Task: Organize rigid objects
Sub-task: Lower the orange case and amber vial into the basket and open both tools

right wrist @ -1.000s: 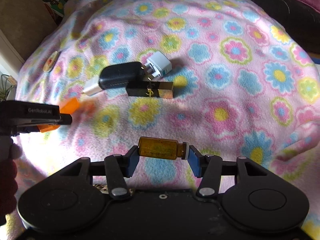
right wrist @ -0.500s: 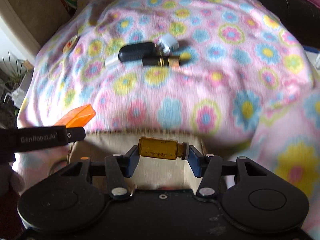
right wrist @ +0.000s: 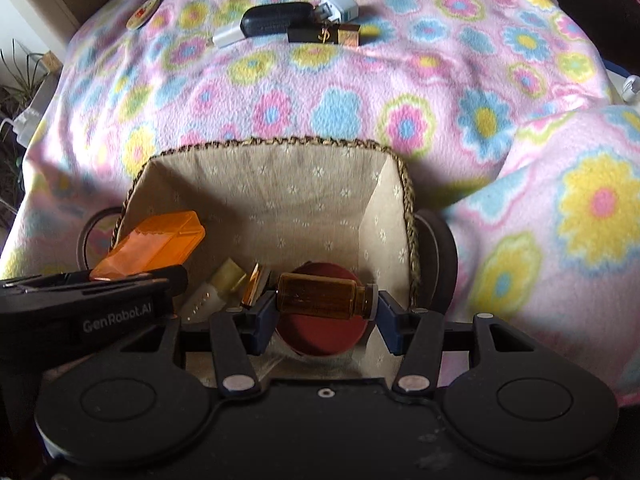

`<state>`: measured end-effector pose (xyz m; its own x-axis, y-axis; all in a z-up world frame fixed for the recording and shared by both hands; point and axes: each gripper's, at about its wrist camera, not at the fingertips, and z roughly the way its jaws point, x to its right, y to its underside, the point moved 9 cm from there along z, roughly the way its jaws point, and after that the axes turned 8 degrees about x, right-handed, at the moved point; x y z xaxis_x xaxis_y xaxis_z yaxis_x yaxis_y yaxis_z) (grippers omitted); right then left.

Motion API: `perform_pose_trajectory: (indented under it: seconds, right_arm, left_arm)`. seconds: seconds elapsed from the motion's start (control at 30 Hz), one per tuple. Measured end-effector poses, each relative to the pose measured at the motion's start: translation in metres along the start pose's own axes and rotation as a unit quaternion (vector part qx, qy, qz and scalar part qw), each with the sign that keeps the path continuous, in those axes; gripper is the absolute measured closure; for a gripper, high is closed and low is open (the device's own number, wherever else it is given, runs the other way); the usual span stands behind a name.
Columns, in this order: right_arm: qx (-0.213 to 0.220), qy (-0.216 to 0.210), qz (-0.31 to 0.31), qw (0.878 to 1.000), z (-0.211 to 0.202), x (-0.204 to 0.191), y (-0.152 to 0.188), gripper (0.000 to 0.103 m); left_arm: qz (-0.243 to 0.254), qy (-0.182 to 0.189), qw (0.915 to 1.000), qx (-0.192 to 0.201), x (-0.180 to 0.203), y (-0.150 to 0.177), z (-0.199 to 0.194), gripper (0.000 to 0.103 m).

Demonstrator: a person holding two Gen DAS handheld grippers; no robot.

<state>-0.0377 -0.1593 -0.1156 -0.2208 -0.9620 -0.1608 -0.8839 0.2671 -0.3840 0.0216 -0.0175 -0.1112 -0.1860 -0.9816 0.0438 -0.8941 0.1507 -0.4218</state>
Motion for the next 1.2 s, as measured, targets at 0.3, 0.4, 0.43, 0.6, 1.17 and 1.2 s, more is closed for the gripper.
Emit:
perform_pose_trajectory:
  seconds: [0.3,0.4,0.43,0.6,1.17,1.2]
  right_arm:
    - [-0.016,0.002,-0.005,1.0,0.0097,-0.0005,0.0026,0.051]
    - [-0.015,0.004,-0.01,1.0,0.0089,-0.0016,0.0026,0.051]
    - [-0.015,0.004,-0.011,1.0,0.009,-0.002,0.0027,0.051]
    - [-0.016,0.004,-0.011,1.0,0.0095,-0.0009,0.0031,0.051]
    - [-0.014,0.004,0.002,1.0,0.0112,0.0017,0.0016,0.045]
    - [-0.014,0.005,0.001,1.0,0.0113,0.0018,0.0015,0.045]
  left_arm:
    - [0.007,-0.019,0.9997,-0.011,0.0003,0.0063,0.0075,0.047]
    - [0.007,-0.024,0.9996,-0.014,-0.0006,0.0076,0.0082,0.047]
    - [0.007,-0.025,0.9995,-0.015,-0.001,0.008,0.0082,0.047]
    - [0.01,-0.03,0.9993,-0.018,-0.0008,0.0076,0.009,0.046]
    - [0.01,-0.041,0.9988,-0.023,-0.0027,0.0076,0.0097,0.041]
    - [0.01,-0.042,0.9988,-0.023,-0.0028,0.0075,0.0097,0.041]
